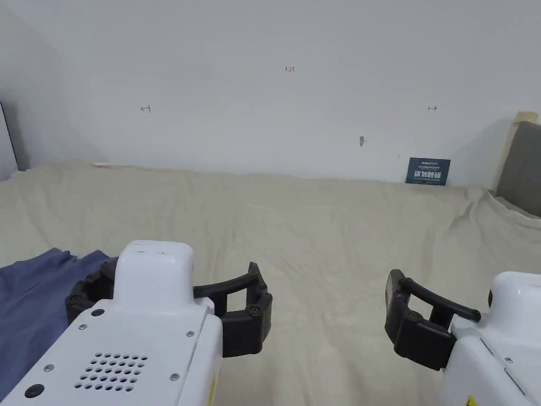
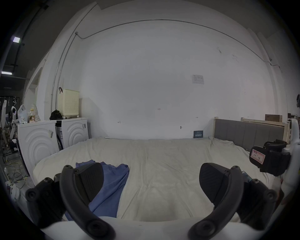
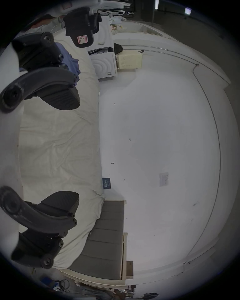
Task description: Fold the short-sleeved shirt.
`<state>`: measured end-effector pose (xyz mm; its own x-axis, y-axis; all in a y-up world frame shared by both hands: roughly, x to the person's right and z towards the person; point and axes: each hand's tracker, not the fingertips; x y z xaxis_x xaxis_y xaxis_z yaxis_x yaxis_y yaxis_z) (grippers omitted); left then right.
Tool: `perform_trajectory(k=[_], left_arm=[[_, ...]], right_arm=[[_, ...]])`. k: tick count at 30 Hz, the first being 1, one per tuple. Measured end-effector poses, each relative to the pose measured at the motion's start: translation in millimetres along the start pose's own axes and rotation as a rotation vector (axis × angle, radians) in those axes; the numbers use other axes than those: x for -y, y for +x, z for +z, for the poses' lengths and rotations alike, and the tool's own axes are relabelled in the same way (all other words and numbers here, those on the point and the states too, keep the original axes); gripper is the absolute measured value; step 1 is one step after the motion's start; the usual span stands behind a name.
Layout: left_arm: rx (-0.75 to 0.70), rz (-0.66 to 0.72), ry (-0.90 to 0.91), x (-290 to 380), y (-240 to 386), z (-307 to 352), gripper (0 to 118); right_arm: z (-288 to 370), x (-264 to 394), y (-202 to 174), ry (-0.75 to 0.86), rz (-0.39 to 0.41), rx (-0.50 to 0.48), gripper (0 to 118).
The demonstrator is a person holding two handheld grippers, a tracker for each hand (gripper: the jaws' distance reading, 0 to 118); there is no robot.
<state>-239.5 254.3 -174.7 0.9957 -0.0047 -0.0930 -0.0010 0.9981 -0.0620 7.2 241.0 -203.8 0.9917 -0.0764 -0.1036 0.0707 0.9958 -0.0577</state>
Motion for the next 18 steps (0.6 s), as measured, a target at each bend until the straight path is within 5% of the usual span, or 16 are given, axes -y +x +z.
perform_trajectory(k=[4,5,6,7,9,11,12,15,18], left_arm=[[0.024,0.057,-0.005,0,-3,0,105],[0.026,0.062,-0.006,0,-4,0,88],[-0.001,0.079,-0.004,0,-4,-2,55],[-0.036,0.086,-0.017,0,-3,-5,3],[-0.039,0.066,-0.025,2,-7,-7,2],[-0.013,0.053,-0.049,5,-8,-9,2],[-0.016,0.053,-0.046,6,-7,-9,2],[0.008,0.018,-0.039,7,-5,-8,1],[0.009,-0.007,-0.035,8,-1,-7,0]], right_arm=[[1,0,-3,0.008,0.028,-0.02,98],[1,-1,-4,0.005,0.036,-0.03,97],[2,0,-4,0.007,0.036,-0.036,97],[2,1,-5,0.002,0.04,-0.047,97],[3,1,-7,-0.004,0.051,-0.061,95],[5,1,-10,0.006,0.069,-0.055,81],[5,2,-11,0.004,0.081,-0.059,68],[4,1,-14,0.005,0.092,-0.038,0],[5,-2,-14,0.005,0.109,-0.025,0]])
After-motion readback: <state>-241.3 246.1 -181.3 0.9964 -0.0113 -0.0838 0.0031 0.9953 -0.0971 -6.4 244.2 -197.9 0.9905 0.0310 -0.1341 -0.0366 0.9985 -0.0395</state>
